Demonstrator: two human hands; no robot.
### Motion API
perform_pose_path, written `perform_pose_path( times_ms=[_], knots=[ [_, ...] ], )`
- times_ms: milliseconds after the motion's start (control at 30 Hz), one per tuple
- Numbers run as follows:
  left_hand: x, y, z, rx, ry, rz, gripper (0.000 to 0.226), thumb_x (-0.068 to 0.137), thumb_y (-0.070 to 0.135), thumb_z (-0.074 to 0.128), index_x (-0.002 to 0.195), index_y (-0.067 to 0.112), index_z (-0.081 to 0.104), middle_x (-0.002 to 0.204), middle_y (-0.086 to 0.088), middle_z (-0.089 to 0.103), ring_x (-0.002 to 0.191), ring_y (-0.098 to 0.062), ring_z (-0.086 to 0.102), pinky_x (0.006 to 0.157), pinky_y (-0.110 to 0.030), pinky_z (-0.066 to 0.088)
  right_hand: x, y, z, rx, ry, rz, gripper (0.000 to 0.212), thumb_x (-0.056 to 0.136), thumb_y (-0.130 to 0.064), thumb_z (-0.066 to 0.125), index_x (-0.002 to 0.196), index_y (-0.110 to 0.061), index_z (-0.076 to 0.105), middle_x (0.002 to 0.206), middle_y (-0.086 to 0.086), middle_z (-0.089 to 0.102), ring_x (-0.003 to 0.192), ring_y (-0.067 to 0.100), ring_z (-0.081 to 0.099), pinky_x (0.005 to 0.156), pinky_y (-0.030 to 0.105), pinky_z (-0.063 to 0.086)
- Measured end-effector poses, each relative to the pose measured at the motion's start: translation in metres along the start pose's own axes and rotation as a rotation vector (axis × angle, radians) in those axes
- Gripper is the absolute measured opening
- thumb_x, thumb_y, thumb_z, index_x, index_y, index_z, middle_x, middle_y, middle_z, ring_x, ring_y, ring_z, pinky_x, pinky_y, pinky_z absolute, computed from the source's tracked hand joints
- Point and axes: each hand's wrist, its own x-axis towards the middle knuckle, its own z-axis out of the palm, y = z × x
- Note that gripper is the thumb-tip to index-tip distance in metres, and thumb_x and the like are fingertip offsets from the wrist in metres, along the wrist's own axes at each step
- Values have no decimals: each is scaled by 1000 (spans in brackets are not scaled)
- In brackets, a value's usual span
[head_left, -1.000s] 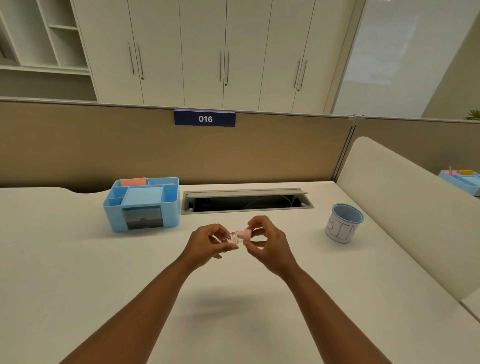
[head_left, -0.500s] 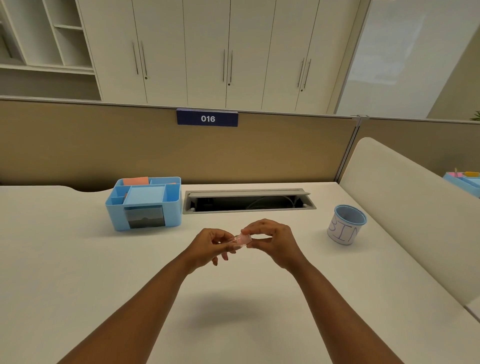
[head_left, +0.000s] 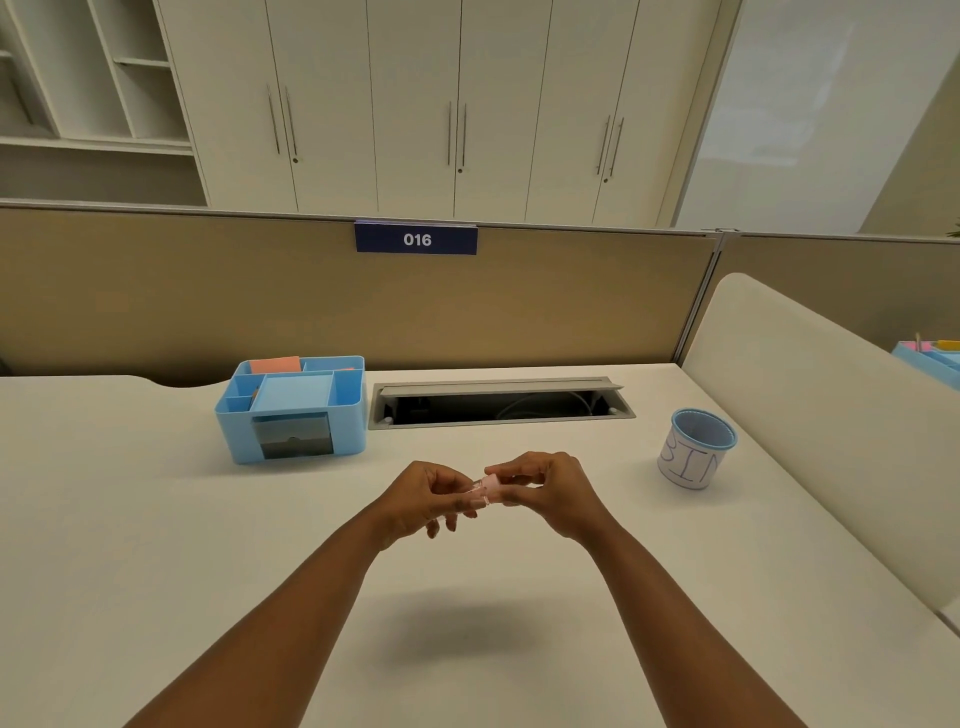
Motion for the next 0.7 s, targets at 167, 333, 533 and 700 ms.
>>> perform_pose_path(
  times_ms=[167, 333, 533, 700],
  knots=[
    [3, -4, 4, 69, 85, 20, 25, 76, 15, 70, 98, 4, 68, 71, 5, 65, 45, -1, 59, 40, -10, 42, -1, 4, 7, 60, 4, 96, 31, 77, -12, 70, 106, -2, 67, 104, 19, 71, 68, 6, 65, 63, 10, 55],
    [4, -12, 6, 92, 151, 30, 29, 73, 17, 72, 100, 6, 68, 76, 2, 65, 51, -6, 60, 41, -9, 43, -3, 3, 13, 85, 17, 122, 28, 76, -9, 70, 103, -1, 68, 98, 16, 71, 70, 10, 64, 60, 8, 54],
    [2, -26, 8, 23, 224, 17, 39, 70, 15, 76, 106, 8, 63, 104, -9, 65, 96, -23, 62, 67, -16, 52, 4, 7, 23, -9, -24, 144, 21, 75, -14, 74, 95, -9, 71, 87, 4, 68, 67, 10, 63, 63, 17, 56],
    [-8, -60, -16, 179, 285, -117, 67, 79, 38, 64, 136, 21, 35, 148, -6, 35, 135, -26, 33, 109, -41, 32, 18, 11, 37, -18, 84, 176, 21, 75, -20, 74, 94, -11, 70, 88, 2, 67, 73, 17, 65, 55, 6, 49]
  ],
)
